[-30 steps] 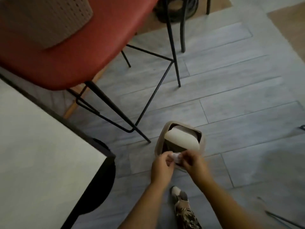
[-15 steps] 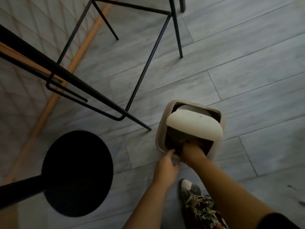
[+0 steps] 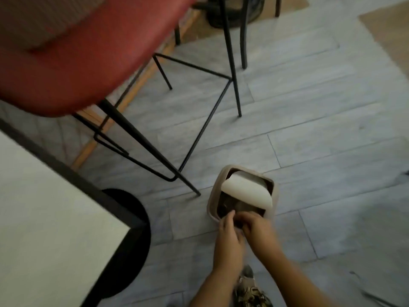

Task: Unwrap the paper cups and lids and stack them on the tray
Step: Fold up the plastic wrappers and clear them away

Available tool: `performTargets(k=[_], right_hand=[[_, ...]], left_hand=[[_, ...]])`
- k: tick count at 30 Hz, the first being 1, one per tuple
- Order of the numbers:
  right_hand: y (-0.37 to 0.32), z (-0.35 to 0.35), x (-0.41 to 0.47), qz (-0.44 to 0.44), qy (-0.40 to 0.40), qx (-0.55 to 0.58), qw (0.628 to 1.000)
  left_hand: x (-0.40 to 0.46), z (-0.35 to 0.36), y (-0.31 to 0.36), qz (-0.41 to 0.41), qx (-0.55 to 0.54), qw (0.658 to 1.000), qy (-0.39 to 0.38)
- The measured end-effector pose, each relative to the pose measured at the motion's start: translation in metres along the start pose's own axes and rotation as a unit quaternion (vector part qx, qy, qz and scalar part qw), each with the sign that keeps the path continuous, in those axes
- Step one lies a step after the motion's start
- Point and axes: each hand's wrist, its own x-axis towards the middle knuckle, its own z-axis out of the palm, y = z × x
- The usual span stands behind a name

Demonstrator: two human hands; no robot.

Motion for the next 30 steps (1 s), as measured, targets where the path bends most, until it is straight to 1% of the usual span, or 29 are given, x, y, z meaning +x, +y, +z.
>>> performTargets(k=[3,5,9,11,13,15,18,20,23,25,27,30], right_hand=[[-0.034,-0.046,-0.035,-0.018,0.033,0.063,0.997],[-0.063,-0.077,-0.056,-0.03,0.054,0.084,0.995],[-0.121,-0.13,-0.086,-0.06,0.106,0.075,0.99],[-0.154,-0.15,-0.095,-0.097,0.136,0.07,0.984],[-0.192,-0.162,-0.107,-0.143,0.15,0.071,0.976],[-0.232,-0.167,-0.12,-0.195,0.143,0.076,0.967],[-0.284,-0.159,-0.134,-0.288,0.122,0.063,0.948],[-0.311,-0.145,-0.139,-0.33,0.098,0.052,0.937],[-0.346,-0.116,-0.146,-0.365,0.044,0.025,0.93],[-0.366,-0.093,-0.15,-0.397,-0.004,-0.006,0.918],[-0.382,-0.07,-0.156,-0.418,-0.065,-0.049,0.905],[-0.402,-0.036,-0.165,-0.452,-0.143,-0.118,0.873]], left_hand=[[-0.042,-0.02,0.044,0.02,-0.02,0.999,0.029],[-0.072,-0.043,0.072,0.041,-0.036,0.997,0.053],[-0.133,-0.098,0.12,0.089,-0.075,0.989,0.094],[-0.161,-0.125,0.135,0.128,-0.087,0.98,0.127],[-0.19,-0.154,0.141,0.16,-0.093,0.969,0.167],[-0.214,-0.185,0.136,0.184,-0.08,0.958,0.206],[-0.243,-0.227,0.114,0.191,-0.082,0.942,0.263],[-0.256,-0.247,0.089,0.174,-0.05,0.934,0.308],[-0.273,-0.272,0.042,0.119,-0.019,0.914,0.387],[-0.287,-0.286,0.007,0.079,-0.004,0.902,0.423],[-0.3,-0.294,-0.03,0.027,0.017,0.901,0.432],[-0.317,-0.3,-0.079,-0.076,0.056,0.909,0.407]])
